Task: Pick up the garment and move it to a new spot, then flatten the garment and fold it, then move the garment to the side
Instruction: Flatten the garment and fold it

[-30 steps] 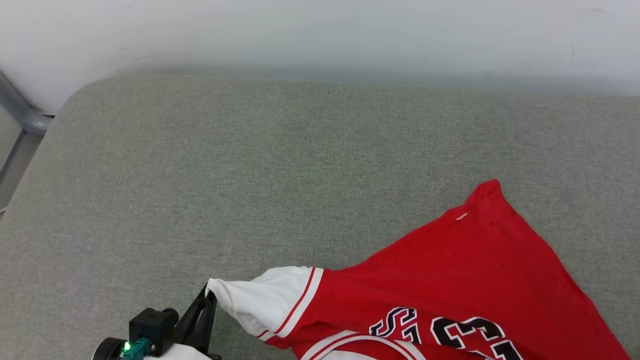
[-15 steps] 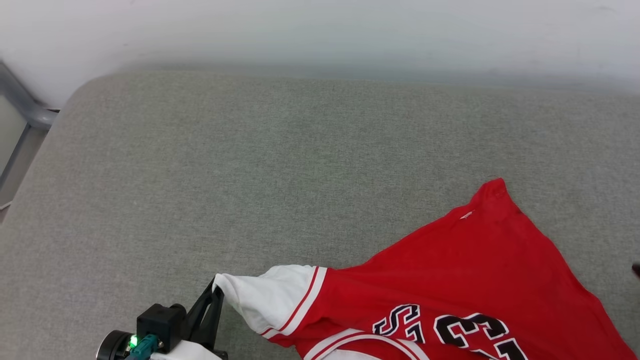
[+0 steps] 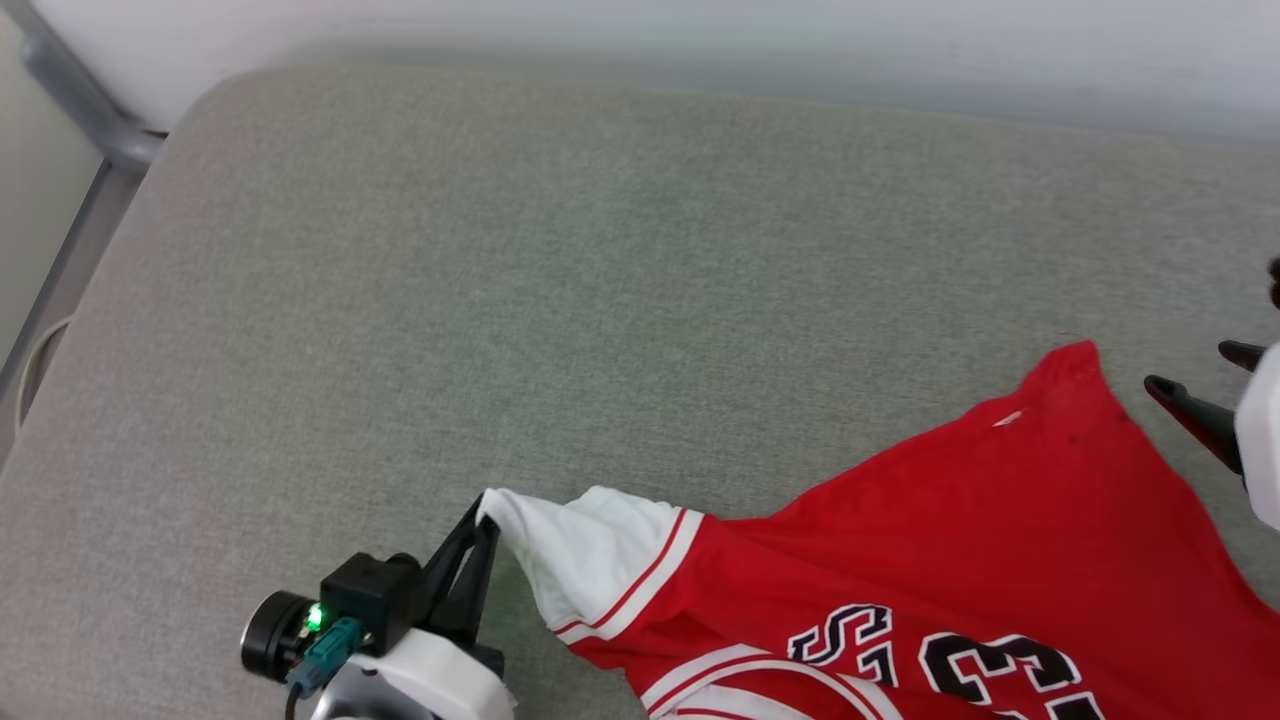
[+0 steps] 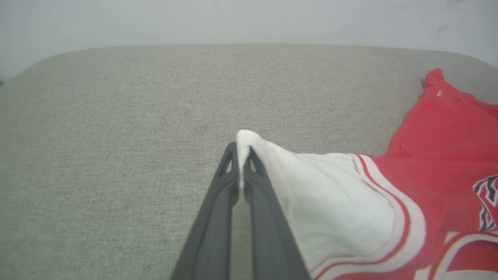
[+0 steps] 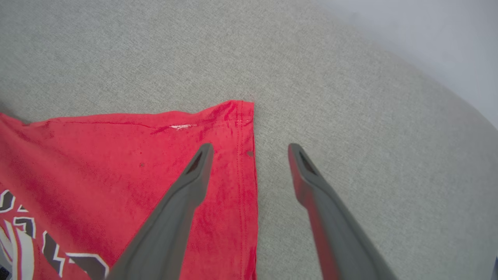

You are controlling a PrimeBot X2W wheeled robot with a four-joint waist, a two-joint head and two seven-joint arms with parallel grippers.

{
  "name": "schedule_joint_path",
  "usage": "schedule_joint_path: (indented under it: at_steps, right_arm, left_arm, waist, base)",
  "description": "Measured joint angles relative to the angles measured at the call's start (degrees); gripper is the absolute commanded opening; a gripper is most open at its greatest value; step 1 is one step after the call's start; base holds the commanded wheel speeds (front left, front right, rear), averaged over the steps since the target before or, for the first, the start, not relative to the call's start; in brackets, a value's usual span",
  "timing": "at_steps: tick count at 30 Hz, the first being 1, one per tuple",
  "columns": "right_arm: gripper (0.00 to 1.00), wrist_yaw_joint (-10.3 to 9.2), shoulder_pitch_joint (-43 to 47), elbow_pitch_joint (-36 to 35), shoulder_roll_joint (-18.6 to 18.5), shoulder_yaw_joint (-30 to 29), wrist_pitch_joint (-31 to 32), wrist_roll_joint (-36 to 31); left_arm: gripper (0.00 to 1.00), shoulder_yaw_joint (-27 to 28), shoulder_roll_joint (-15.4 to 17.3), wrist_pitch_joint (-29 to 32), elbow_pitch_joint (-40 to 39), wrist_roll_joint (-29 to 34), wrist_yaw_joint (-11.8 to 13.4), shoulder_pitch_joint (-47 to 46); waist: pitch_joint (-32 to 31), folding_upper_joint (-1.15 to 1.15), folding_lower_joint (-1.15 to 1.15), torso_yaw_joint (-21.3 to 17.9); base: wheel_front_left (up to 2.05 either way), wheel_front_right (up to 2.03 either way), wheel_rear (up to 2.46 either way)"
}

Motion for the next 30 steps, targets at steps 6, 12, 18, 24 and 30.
schedule_joint_path:
  at_steps: [6,12,18,24,30]
  right_arm:
    - [1.0,0.0,-9.2,7.9,-0.1,8.5,5.4,-1.2]
    - [1.0,0.0,-14.5,16.5,1.0,13.0,6.4,-1.2]
    - [1.0,-0.02,-16.2,23.3,1.1,17.0,5.8,-0.9]
    - [0.0,-0.12,-17.2,24.8,0.1,21.2,2.9,1.2]
    - [0.0,0.0,-18.5,25.7,0.9,23.6,-4.6,2.6]
  left_arm:
    - [0.0,-1.3,-1.4,-0.5,0.4,0.6,-0.7,-2.4]
    - [0.0,-2.3,-2.9,-1.2,1.3,0.9,-1.5,-4.9]
    - [0.0,-2.9,-4.0,-1.8,2.5,1.3,-2.1,-6.9]
    - [0.0,-2.7,-4.3,-2.4,3.8,1.3,-2.3,-7.3]
    - [0.0,-2.5,-4.1,-2.6,5.1,1.3,-2.8,-7.9]
  waist:
    - [2.8,0.0,0.0,2.4]
    - [6.0,0.0,0.0,4.6]
    - [8.5,0.0,-0.01,6.5]
    - [9.1,0.0,-0.01,6.4]
    - [7.8,0.0,-0.01,5.2]
  base:
    - [0.0,0.0,0.0]
    - [0.0,0.0,0.0]
    - [0.0,0.0,0.0]
    - [0.0,0.0,0.0]
    - [0.0,0.0,0.0]
